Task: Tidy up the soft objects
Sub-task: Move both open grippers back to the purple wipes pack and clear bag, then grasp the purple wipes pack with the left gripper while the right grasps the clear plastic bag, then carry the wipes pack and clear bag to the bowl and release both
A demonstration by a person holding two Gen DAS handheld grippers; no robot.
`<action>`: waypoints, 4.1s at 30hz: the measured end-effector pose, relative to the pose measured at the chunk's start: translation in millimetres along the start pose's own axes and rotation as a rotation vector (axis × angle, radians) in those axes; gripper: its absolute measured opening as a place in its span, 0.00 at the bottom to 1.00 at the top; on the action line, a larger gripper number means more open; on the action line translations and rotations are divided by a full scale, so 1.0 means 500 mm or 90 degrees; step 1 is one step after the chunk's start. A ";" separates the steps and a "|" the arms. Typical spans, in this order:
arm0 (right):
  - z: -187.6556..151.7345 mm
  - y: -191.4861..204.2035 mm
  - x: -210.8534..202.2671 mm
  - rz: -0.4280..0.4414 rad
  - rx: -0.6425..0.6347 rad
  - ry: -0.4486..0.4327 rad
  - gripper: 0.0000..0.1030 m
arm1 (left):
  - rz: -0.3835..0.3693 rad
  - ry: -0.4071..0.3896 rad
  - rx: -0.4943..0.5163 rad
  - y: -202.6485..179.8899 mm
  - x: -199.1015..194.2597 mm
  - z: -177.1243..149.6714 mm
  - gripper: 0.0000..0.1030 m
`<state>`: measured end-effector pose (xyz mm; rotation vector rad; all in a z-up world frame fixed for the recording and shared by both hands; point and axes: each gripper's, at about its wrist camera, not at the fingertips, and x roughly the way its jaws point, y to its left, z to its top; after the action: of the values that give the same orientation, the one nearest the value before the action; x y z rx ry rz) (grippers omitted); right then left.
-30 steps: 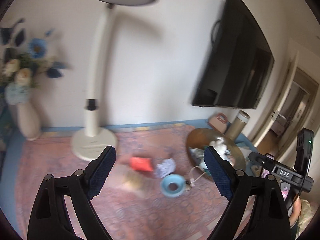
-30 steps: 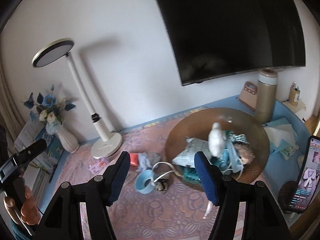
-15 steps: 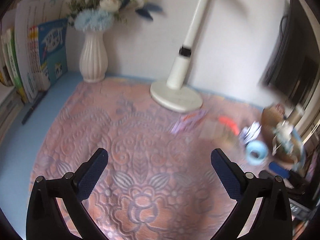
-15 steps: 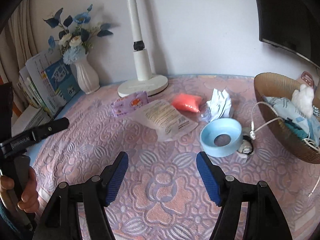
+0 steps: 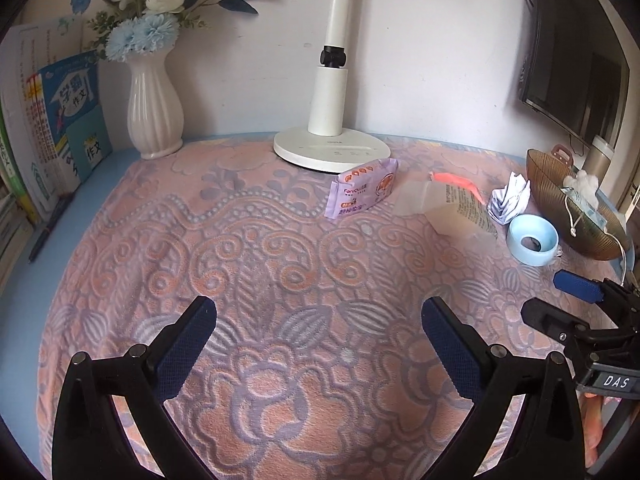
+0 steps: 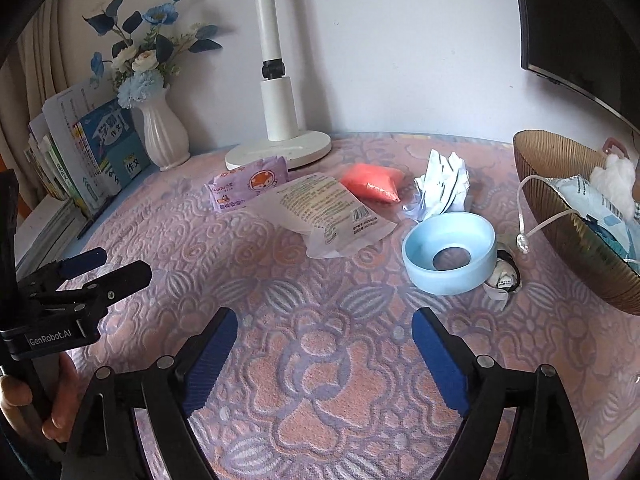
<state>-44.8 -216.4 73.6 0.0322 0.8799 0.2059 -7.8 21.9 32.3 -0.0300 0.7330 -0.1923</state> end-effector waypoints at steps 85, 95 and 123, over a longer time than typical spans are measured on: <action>-0.034 0.009 -0.047 0.045 0.030 0.138 0.60 | -0.090 0.144 -0.067 0.083 -0.029 -0.046 0.64; -0.018 -0.015 -0.071 0.053 -0.008 0.123 0.80 | -0.139 0.169 0.013 0.007 0.008 -0.030 0.81; 0.016 0.010 -0.183 0.019 -0.043 0.027 0.35 | -0.092 0.032 0.117 -0.108 -0.099 0.031 0.35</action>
<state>-96.2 -228.7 148.9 -0.0226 0.9149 0.2654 -42.3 -22.6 81.8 0.0972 0.7608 -0.3985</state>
